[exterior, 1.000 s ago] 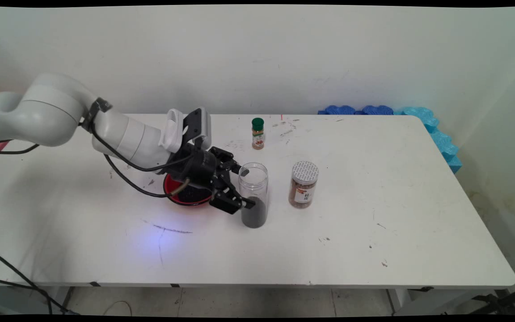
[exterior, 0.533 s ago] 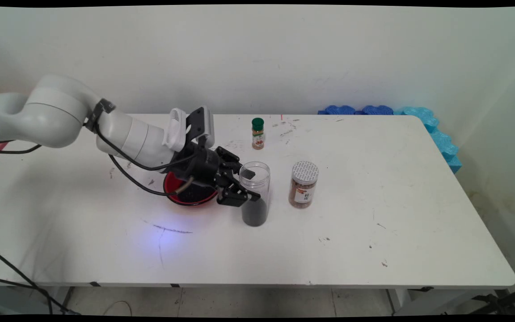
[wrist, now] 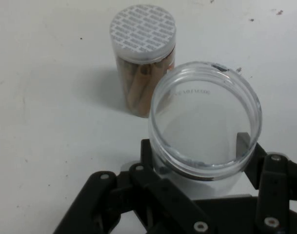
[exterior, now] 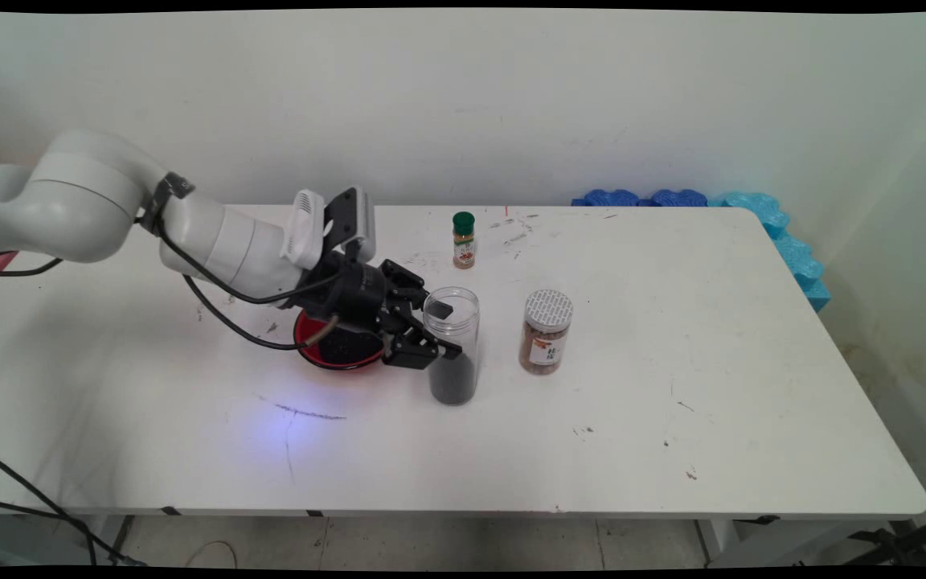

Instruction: Pour the black seasoning powder in the red bowl

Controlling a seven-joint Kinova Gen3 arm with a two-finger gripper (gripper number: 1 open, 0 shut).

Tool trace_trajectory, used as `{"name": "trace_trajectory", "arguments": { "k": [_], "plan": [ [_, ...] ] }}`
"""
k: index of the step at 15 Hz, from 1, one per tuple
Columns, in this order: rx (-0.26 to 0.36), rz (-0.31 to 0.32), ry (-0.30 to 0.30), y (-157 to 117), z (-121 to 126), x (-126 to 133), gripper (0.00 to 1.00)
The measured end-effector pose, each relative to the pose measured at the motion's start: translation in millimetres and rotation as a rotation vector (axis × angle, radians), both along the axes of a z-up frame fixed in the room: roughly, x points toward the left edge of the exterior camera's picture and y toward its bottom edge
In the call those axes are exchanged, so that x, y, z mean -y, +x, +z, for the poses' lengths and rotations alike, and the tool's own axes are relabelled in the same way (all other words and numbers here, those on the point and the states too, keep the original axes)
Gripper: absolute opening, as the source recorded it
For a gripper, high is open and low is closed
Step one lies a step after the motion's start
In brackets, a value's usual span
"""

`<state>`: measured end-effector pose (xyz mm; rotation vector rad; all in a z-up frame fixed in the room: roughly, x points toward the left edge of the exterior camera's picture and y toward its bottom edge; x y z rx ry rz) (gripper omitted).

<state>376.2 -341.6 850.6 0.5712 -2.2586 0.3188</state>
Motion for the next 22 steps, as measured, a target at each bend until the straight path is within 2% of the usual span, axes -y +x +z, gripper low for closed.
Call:
{"name": "trace_trajectory", "arguments": {
  "k": [10, 22],
  "plan": [
    [-0.020, -0.016, -0.011, 20, 43, -14, 0.00],
    [-0.050, -0.057, -0.010, 66, 128, -37, 0.00]
  ]
}}
